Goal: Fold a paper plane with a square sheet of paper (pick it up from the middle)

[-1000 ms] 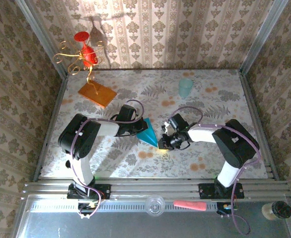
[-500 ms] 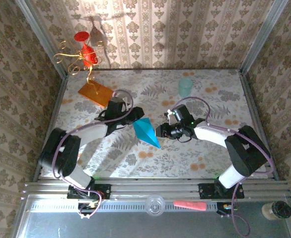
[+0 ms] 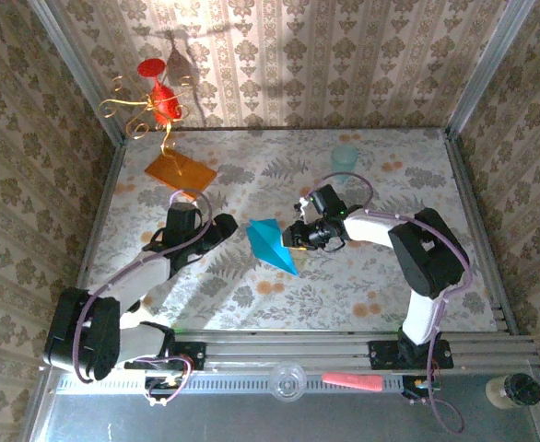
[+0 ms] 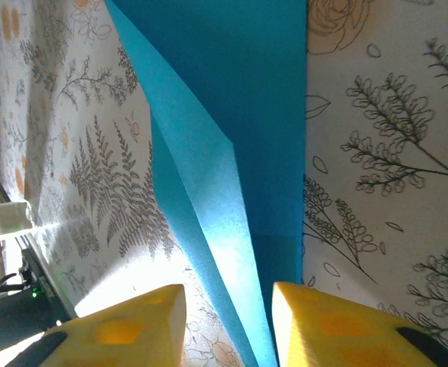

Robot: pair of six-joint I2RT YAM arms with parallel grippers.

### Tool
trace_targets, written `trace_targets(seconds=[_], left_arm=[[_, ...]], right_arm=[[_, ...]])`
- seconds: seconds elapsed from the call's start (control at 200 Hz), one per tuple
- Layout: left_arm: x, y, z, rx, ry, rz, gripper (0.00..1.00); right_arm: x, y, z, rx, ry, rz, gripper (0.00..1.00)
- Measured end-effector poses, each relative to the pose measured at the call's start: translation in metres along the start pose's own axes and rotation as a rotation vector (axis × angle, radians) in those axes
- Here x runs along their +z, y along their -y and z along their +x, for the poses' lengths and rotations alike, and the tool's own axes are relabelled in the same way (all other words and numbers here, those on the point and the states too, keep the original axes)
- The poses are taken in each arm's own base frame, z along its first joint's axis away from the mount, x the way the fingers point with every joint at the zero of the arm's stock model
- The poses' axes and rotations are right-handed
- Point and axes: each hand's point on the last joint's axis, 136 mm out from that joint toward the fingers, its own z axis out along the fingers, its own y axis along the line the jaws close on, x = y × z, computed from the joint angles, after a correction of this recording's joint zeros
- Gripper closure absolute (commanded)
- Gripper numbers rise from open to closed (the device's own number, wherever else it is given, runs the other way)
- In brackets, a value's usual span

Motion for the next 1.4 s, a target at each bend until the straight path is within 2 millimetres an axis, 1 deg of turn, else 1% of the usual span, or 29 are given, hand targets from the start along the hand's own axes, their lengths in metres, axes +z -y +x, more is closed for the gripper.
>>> trace_targets(seconds=[0.11,0.23,0.33,0.42,0.575,0.7,0.825,0.97,1.05,1.125,1.29,1.4], left_arm=[[0.0,-0.001,0.002,-0.003,-0.005,-0.004,0.19],[0.0,-0.003,0.003,-0.009,-0.008,-0.007,0.18],[0.001,-0.003,0.003,-0.014,-0.011,-0.01,0.16],[0.003,-0.006,0.005,-0.021,-0.022,-0.016,0.14],[0.007,-0.009,0.01,-0.031,-0.046,-0.024,0.07],[0.008,-0.006,0.015,-0.03,-0.061,-0.013,0.04],[0.009,0.0,0.022,-0.019,-0.083,0.004,0.03],[0.012,0.016,0.039,-0.012,-0.122,0.039,0.04],[0.014,0.027,0.056,-0.013,-0.155,0.068,0.04],[0.018,0.033,0.073,-0.023,-0.191,0.085,0.05],[0.03,0.036,0.11,-0.066,-0.262,0.092,0.05],[0.039,0.039,0.128,-0.081,-0.295,0.094,0.06]], right_arm=[[0.004,0.001,0.005,-0.004,-0.028,-0.014,0.71],[0.007,0.005,0.01,0.001,-0.052,-0.01,0.73],[0.008,0.005,0.012,-0.006,-0.061,-0.017,0.74],[0.009,0.005,0.012,-0.006,-0.068,-0.019,0.77],[0.008,0.003,0.011,-0.011,-0.067,-0.023,0.85],[0.008,0.003,0.011,-0.008,-0.066,-0.026,0.88],[0.008,-0.002,0.008,0.01,-0.059,-0.049,0.9],[0.008,-0.005,0.001,0.068,-0.032,-0.068,0.9],[0.008,-0.005,-0.002,0.114,-0.018,-0.077,0.89],[0.008,-0.004,-0.002,0.158,-0.009,-0.083,0.89],[0.008,-0.004,-0.005,0.239,0.009,-0.108,0.89],[0.007,-0.006,-0.006,0.276,0.011,-0.124,0.89]])
